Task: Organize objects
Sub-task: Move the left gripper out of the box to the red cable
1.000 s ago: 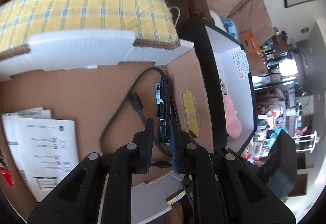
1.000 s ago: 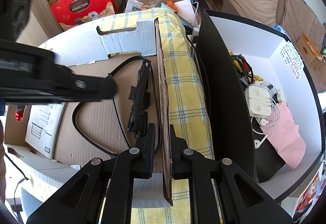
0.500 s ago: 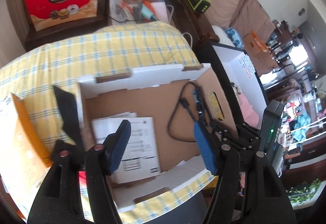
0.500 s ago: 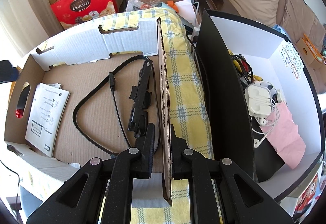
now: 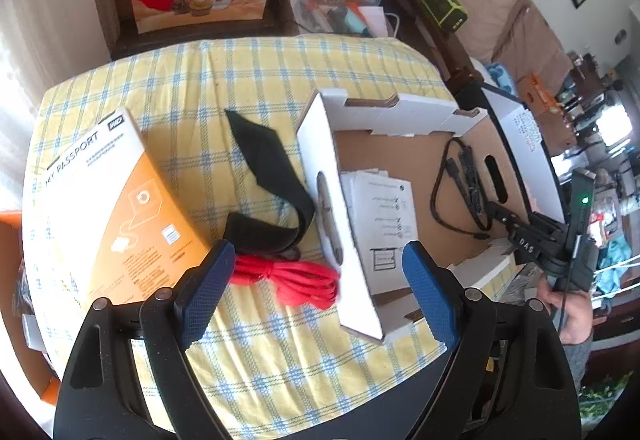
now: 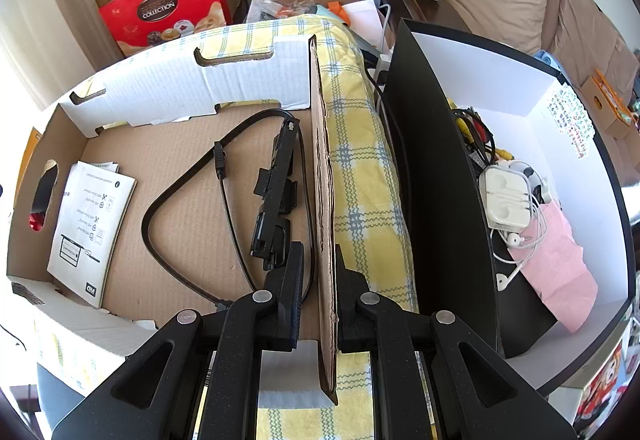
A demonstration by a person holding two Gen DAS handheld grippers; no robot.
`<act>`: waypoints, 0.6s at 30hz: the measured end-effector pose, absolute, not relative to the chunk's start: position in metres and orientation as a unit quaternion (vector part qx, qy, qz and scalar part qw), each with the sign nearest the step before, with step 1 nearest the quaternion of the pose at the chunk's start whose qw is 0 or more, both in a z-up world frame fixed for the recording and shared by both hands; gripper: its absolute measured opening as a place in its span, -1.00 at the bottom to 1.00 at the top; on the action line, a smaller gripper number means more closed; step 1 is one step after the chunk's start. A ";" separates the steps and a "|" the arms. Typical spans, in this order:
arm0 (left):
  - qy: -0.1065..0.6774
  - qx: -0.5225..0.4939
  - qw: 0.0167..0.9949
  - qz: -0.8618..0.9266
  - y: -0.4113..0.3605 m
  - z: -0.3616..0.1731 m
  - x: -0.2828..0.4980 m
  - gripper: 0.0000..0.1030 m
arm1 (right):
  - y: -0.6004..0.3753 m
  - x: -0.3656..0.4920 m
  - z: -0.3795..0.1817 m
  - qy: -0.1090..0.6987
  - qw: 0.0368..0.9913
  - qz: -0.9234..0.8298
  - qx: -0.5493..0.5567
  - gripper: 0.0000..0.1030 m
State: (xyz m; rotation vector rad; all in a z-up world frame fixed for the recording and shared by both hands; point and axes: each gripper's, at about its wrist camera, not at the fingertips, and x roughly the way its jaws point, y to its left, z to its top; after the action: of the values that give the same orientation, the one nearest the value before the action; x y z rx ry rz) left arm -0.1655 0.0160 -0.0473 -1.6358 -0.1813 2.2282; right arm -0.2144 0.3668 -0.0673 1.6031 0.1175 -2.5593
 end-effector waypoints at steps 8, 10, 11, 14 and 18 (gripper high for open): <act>-0.132 -0.583 0.163 0.785 -0.015 -0.074 -0.143 0.63 | 0.368 -0.215 -0.067 0.044 0.055 -0.846 0.528 -0.79; -0.145 -0.585 0.160 0.782 -0.018 -0.080 -0.142 0.62 | 0.368 -0.215 -0.066 0.045 0.055 -0.846 0.529 -0.79; -0.153 -0.586 0.159 0.780 -0.019 -0.083 -0.141 0.62 | 0.368 -0.215 -0.067 0.044 0.056 -0.846 0.529 -0.79; -0.175 -0.588 0.160 0.773 -0.020 -0.090 -0.141 0.54 | 0.369 -0.216 -0.066 0.044 0.056 -0.846 0.529 -0.79; -0.184 -0.584 0.164 0.774 -0.014 -0.092 -0.141 0.39 | 0.369 -0.216 -0.067 0.040 0.052 -0.846 0.529 -0.79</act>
State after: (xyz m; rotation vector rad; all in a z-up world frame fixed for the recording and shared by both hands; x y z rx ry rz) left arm -0.1407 -0.0138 -0.0922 -1.6642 -0.5245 2.2053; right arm -0.2162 0.3695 -0.0670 1.6093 0.1204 -2.5724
